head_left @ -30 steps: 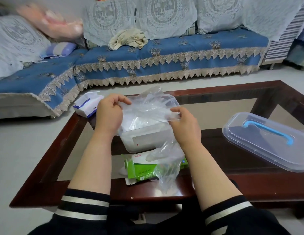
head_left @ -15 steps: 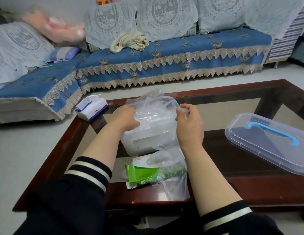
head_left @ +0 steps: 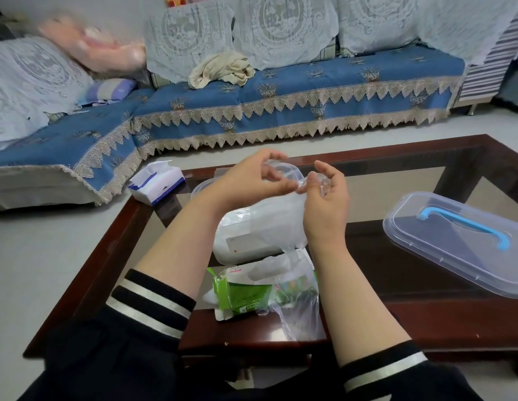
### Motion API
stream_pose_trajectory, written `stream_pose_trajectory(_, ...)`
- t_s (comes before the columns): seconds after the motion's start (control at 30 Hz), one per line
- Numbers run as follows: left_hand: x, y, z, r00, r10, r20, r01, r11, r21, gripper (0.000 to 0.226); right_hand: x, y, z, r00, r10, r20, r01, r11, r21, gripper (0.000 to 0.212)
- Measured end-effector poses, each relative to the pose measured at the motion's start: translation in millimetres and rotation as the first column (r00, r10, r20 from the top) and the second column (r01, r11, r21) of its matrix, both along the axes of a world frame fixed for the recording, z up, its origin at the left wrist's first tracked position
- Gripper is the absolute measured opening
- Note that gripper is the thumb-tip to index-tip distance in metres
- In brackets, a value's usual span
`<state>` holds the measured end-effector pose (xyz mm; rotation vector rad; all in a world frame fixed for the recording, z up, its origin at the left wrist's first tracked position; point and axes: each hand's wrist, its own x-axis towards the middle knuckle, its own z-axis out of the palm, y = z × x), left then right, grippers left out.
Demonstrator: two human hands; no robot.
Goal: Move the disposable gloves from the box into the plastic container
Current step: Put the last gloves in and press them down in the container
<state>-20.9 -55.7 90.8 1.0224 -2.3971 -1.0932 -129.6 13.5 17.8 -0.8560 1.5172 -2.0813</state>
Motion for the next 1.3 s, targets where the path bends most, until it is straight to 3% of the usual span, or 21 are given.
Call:
stream_pose_trajectory(0.17, -2.7, -14.9, -0.4, 0.979, 0.121, -0.167, -0.139, 0.984, -0.107, 0.016, -5.8, -1.1, -3.5, 0.999, -0.048, 0.009, 0.048, 0.999, -0.007, 0.017)
stream_pose_trajectory(0.27, 5.0, -36.4, 4.0, 0.95, 0.221, -0.222, -0.269, 0.938, -0.217, 0.02, -12.6, -1.7, -5.7, 0.99, -0.142, 0.023, 0.142, 0.99, 0.006, 0.015)
stream_pose_trajectory(0.4, 17.1, -70.3, 5.1, 0.933, 0.317, -0.169, -0.358, 0.862, -0.358, 0.034, -18.3, -0.4, -4.8, 0.981, -0.191, 0.044, 0.19, 0.981, 0.029, 0.014)
stream_pose_trajectory(0.5, 17.7, -85.6, -6.1, 0.919, 0.394, 0.03, -0.332, 0.811, -0.482, 0.04, -20.5, 3.0, -3.7, 0.984, -0.173, 0.029, 0.172, 0.984, 0.045, 0.014)
stream_pose_trajectory(0.6, 16.1, -94.1, -25.3, 0.867, 0.415, 0.276, -0.186, 0.783, -0.594, 0.034, -21.1, 4.7, -3.2, 0.99, -0.142, 0.009, 0.14, 0.987, 0.078, 0.014)
stream_pose_trajectory(0.73, 14.6, -98.3, -37.9, 0.755, 0.432, 0.493, -0.092, 0.814, -0.573, 0.029, -24.2, 3.9, -5.2, 0.989, -0.12, -0.082, 0.132, 0.977, 0.165, 0.012)
stream_pose_trajectory(0.83, 17.1, -96.1, -43.3, 0.667, 0.39, 0.635, -0.013, 0.858, -0.513, 0.043, -25.7, 8.6, -5.5, 0.972, 0.018, -0.234, 0.065, 0.938, 0.342, 0.031)
stream_pose_trajectory(0.93, 19.3, -89.5, -46.0, 0.557, 0.388, 0.734, 0.103, 0.845, -0.524, 0.071, -23.7, 16.1, -1.2, 0.91, 0.182, -0.372, 0.049, 0.844, 0.534, 0.052)
stream_pose_trajectory(1.03, 19.8, -71.6, -40.3, 0.664, 0.487, 0.568, 0.058, 0.723, -0.688, 0.057, -23.5, 20.6, -6.4, 0.755, 0.527, -0.391, 0.02, 0.577, 0.817, 0.06)
stream_pose_trajectory(1.13, 20.0, -47.5, -34.5, 0.792, 0.522, 0.315, -0.092, 0.613, -0.784, 0.04, -20.6, 22.6, -17.0, 0.592, 0.778, -0.21, -0.031, 0.283, 0.959, 0.072)
stream_pose_trajectory(1.23, 21.3, -22.2, -37.0, 0.847, 0.511, 0.147, -0.173, 0.527, -0.832, 0.038, -17.7, 23.9, -18.2, 0.504, 0.86, -0.079, -0.04, 0.115, 0.993, 0.053)
stream_pose_trajectory(1.3, 21.0, -7.2, -38.4, 0.909, 0.416, -0.004, -0.259, 0.559, -0.788, 0.037, -19.0, 23.3, -17.1, 0.474, 0.871, -0.126, 0.001, 0.142, 0.99, 0.034)
